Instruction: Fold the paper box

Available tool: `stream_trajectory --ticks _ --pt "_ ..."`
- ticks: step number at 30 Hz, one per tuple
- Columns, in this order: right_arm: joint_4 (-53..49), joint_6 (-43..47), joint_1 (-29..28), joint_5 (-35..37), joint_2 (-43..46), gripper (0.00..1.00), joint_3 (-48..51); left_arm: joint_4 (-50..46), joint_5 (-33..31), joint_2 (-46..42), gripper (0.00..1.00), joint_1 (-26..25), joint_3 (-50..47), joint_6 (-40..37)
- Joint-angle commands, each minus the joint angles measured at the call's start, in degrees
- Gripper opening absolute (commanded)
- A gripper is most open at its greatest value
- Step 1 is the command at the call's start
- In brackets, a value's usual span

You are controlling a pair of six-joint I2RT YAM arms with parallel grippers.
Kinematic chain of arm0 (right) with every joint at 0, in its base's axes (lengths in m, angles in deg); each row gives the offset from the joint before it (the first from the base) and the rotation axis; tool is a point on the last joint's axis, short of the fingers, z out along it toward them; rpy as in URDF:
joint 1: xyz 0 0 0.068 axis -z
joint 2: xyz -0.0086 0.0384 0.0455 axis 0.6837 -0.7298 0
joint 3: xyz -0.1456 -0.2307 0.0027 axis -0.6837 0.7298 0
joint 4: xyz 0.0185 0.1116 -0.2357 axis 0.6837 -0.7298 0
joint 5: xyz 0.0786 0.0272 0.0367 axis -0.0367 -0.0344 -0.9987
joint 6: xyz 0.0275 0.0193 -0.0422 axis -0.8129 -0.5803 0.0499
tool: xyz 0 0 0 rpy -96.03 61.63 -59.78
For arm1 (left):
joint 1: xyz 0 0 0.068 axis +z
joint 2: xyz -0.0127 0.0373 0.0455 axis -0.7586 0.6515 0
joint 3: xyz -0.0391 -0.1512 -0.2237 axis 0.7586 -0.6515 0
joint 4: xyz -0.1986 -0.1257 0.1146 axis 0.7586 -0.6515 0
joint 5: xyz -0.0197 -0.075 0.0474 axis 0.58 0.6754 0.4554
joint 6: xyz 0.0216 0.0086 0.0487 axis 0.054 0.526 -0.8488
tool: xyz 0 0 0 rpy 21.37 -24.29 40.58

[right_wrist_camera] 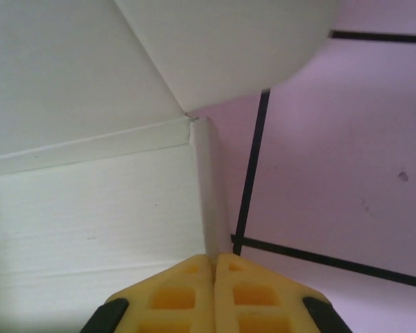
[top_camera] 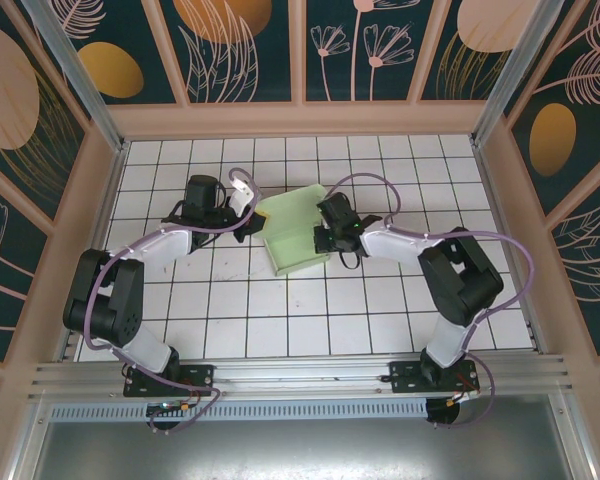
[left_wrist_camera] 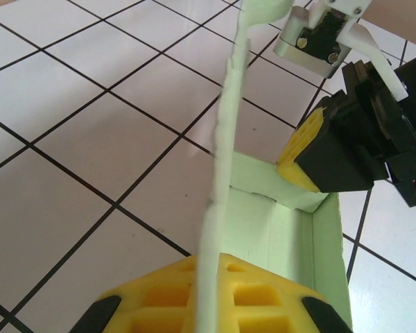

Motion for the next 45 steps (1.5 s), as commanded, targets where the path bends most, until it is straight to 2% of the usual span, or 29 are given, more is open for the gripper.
stream_trajectory --ticks 1,4,8,16,24,33,36,41,45 --pt "-9.10 0.51 -2.86 12.75 -4.96 0.05 -2.22 -1.25 2.86 0.96 0.07 -0.38 1.28 -0.68" --pt "-12.77 1.20 -5.11 19.32 -7.88 0.04 -4.89 -1.25 2.98 1.13 0.07 -0.37 1.31 -0.63" --pt "-15.46 1.18 -6.74 24.11 -10.26 0.03 -7.18 -1.25 2.99 1.07 0.06 -0.38 1.18 -0.69" --pt "-17.51 2.98 -7.80 29.09 -12.78 0.01 -8.62 -1.47 2.95 1.20 0.01 -0.38 1.31 -0.68" --pt "-18.52 4.85 -8.93 30.43 -17.36 0.03 -9.01 -0.99 3.04 1.13 0.04 -0.49 1.18 -0.46" --pt "-4.72 3.33 -5.48 13.46 -5.22 0.17 -3.29 -1.55 2.74 0.88 0.04 -0.40 1.24 -0.64" --pt "-1.82 3.48 -4.77 11.78 -2.49 0.27 -2.43 -1.95 2.71 0.78 0.04 -0.40 1.31 -0.85" --pt "0.17 3.32 -4.48 11.68 0.46 0.38 -1.13 -2.06 2.58 0.41 0.05 -0.41 1.12 -1.03" --pt "2.94 2.73 -3.31 7.62 2.92 0.47 0.84 -2.09 2.62 0.70 0.05 -0.37 1.21 -1.19"
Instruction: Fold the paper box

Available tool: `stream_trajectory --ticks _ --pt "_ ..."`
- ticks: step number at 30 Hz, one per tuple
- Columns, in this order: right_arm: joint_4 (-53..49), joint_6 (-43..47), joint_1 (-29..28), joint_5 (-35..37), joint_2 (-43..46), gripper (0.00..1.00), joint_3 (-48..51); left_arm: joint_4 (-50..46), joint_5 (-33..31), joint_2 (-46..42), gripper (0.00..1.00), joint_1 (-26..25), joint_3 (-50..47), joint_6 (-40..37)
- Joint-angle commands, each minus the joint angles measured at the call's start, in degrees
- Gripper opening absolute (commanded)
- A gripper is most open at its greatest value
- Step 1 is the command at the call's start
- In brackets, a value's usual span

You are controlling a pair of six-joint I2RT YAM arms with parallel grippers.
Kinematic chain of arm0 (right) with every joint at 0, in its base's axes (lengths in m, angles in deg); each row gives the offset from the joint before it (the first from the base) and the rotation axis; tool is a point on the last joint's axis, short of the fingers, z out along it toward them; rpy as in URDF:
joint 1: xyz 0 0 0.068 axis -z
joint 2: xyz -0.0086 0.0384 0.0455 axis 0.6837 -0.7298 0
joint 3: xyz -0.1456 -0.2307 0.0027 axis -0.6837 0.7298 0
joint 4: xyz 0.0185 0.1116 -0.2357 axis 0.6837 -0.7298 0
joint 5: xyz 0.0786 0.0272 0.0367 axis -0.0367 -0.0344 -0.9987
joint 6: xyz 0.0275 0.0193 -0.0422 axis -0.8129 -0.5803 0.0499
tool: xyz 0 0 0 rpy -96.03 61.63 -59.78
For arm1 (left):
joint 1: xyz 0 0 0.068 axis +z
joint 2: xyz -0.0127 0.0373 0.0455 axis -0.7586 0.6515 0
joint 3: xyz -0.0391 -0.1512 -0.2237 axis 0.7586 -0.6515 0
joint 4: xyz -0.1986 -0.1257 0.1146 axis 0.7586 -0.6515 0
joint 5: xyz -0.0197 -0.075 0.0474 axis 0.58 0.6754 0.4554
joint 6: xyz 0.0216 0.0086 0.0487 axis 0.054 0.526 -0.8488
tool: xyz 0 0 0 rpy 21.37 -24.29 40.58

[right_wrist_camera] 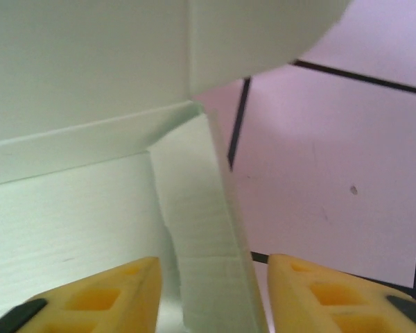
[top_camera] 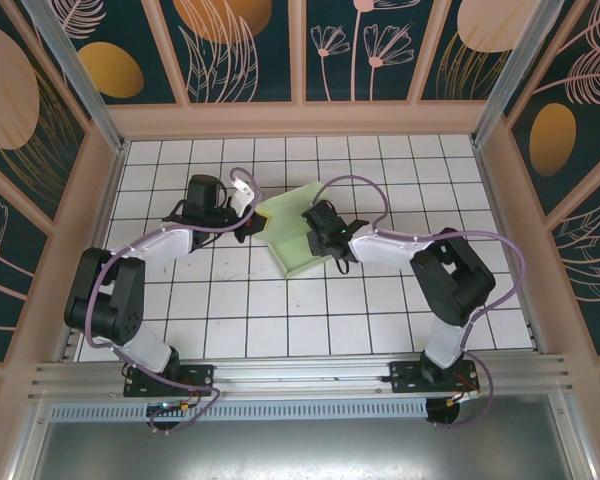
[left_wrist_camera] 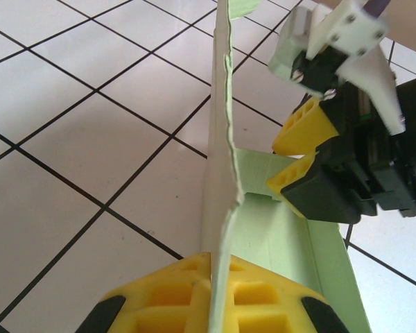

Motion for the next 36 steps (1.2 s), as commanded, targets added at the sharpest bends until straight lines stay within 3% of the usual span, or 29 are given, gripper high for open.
stream_trajectory --ticks 1,9,18,29,36 --pt "4.62 -1.57 1.63 -5.26 3.93 0.50 2.27 -1.75 1.12 0.12 0.05 -0.41 0.76 -1.23" --pt "11.29 -4.33 8.00 -16.44 8.10 0.54 8.04 -2.11 1.12 0.25 0.05 -0.42 0.81 -1.52" --pt "14.05 -1.94 13.37 -27.37 4.31 0.32 8.18 -2.37 1.90 0.50 0.05 -0.44 1.10 -1.77" --pt "14.01 -0.57 13.58 -29.76 0.14 0.16 7.40 -2.29 2.09 0.75 0.04 -0.39 1.15 -1.23" --pt "12.39 1.11 12.62 -26.92 -1.26 0.11 7.33 0.88 0.61 2.47 0.00 -0.42 2.02 6.10"
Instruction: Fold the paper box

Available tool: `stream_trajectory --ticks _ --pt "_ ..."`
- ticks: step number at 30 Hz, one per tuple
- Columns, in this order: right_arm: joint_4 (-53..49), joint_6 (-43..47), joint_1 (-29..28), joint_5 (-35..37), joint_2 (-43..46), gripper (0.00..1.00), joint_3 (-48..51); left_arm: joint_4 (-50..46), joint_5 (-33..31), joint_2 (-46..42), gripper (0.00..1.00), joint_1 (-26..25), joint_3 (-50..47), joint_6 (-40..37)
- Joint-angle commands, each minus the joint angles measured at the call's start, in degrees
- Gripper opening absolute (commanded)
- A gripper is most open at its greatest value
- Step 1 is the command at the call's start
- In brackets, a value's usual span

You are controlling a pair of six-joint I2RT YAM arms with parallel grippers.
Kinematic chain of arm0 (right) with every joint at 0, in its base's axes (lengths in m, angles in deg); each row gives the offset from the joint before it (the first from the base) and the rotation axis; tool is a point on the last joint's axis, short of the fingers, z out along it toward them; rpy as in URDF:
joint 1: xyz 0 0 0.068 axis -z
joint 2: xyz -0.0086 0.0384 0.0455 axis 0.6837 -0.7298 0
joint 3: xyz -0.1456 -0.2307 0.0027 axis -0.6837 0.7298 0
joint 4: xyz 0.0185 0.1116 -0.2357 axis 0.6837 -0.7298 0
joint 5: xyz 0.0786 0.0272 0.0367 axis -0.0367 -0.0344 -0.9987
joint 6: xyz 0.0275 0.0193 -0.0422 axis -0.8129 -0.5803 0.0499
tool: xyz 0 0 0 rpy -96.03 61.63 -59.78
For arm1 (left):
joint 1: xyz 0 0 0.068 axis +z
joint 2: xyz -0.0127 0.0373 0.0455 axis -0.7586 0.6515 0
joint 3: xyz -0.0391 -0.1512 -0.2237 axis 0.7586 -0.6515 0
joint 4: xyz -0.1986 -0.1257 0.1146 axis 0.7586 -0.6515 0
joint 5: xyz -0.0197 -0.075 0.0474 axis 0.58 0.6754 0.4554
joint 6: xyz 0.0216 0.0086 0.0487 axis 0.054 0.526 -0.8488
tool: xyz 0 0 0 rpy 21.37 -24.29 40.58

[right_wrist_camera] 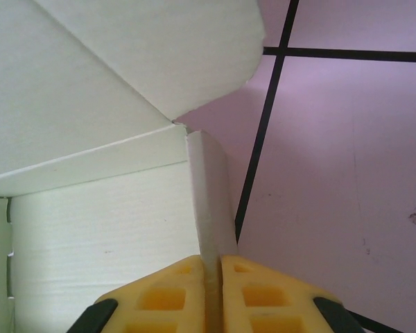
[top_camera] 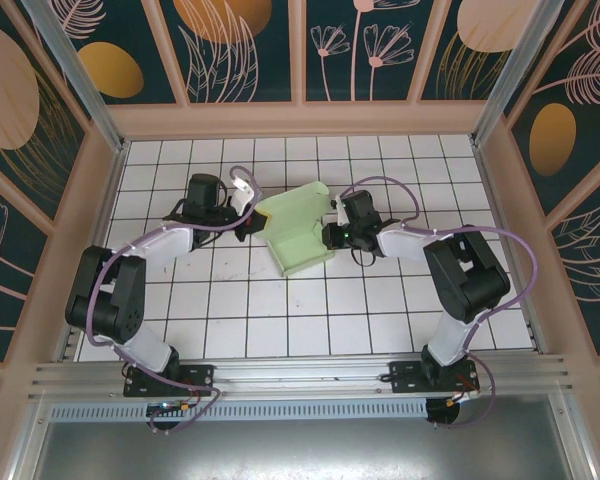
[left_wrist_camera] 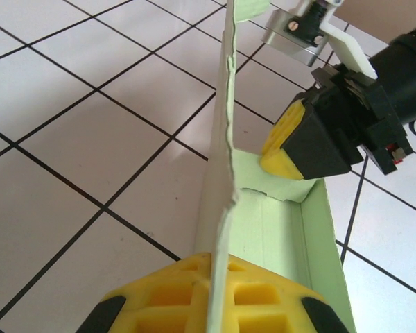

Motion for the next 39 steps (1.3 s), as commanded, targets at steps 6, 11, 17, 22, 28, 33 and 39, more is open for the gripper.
stream_trajectory --ticks 6,11,17,22,28,33,39 --pt "-6.38 2.15 -6.38 19.72 -4.82 0.06 -2.85 5.94 0.66 1.81 0.00 -0.42 -0.09 12.70" --pt "-8.16 1.45 -10.78 33.32 -6.91 0.05 -3.63 7.46 -1.86 1.87 0.00 -0.37 -0.41 21.92" --pt "-12.93 4.43 -13.59 41.78 -11.43 0.06 -6.83 7.24 -4.01 2.83 0.00 -0.40 -0.10 27.34" --pt "-19.19 5.17 -15.27 48.68 -16.18 0.06 -10.94 6.71 -3.97 2.90 0.00 -0.37 0.11 26.21" --pt "-22.39 6.24 -17.26 51.61 -21.50 0.07 -13.31 5.96 -3.65 3.14 0.00 -0.40 0.70 24.67" --pt "-24.12 6.90 -17.26 49.24 -25.37 0.06 -14.72 5.85 -3.39 3.17 0.00 -0.41 0.56 23.83" --pt "-23.75 7.05 -17.15 47.89 -23.75 0.07 -15.38 5.31 -3.04 3.05 0.00 -0.40 0.44 22.89"
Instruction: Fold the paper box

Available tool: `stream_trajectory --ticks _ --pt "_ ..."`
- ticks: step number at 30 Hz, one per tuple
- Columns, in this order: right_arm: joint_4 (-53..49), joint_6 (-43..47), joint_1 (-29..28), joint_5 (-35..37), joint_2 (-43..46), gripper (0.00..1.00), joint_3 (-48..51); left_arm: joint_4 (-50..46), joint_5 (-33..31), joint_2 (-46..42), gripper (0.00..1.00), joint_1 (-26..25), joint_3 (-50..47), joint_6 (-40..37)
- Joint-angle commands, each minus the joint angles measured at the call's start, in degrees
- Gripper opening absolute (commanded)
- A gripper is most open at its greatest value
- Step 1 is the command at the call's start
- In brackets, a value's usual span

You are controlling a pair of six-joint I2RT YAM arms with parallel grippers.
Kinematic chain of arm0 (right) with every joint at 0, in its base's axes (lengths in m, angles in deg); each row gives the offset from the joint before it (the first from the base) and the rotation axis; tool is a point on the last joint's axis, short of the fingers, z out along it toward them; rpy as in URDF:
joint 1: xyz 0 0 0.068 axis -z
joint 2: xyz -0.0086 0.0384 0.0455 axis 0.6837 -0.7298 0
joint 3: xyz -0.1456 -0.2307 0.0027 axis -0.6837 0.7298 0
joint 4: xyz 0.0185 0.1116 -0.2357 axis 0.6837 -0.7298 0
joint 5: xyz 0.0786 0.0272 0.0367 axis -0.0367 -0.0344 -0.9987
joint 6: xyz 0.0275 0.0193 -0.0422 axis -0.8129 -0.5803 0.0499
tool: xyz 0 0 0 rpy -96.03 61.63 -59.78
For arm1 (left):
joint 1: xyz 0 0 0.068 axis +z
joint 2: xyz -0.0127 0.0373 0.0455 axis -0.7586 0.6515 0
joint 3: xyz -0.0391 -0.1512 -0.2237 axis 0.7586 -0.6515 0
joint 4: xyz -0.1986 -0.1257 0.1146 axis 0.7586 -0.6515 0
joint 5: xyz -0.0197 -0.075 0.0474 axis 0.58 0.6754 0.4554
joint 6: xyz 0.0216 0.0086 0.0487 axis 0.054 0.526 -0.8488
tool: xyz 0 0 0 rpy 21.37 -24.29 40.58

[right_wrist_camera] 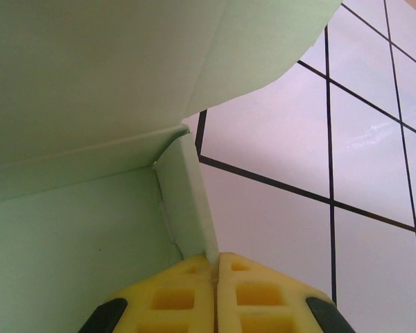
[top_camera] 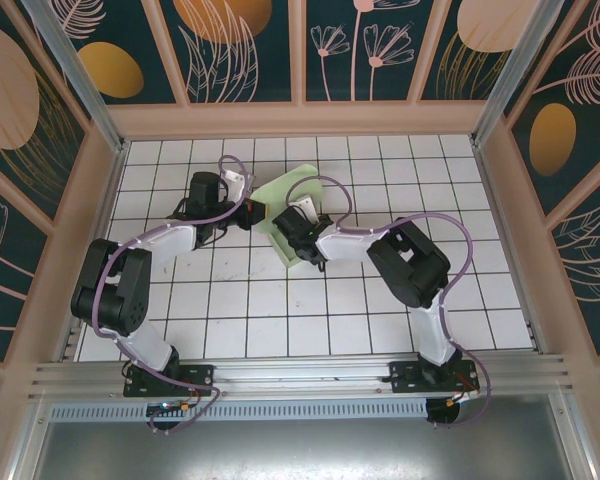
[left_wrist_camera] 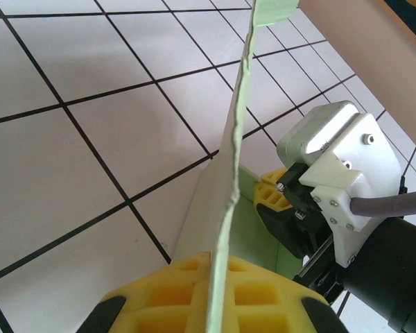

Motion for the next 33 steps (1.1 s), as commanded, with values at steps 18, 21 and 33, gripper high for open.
stream_trajectory --ticks 18,21,33 --pt "-0.20 -3.15 4.25 -20.02 10.51 0.35 7.18 -10.80 4.78 -0.29 0.03 -0.69 2.11 -9.11" --pt "0.23 -3.12 4.46 -20.20 12.04 0.42 7.59 -11.52 4.60 -0.65 0.11 -0.69 2.12 -10.19" --pt "7.72 -3.92 8.10 -27.94 24.07 0.65 16.31 -10.02 2.46 -2.69 0.43 -0.70 1.45 -9.97"
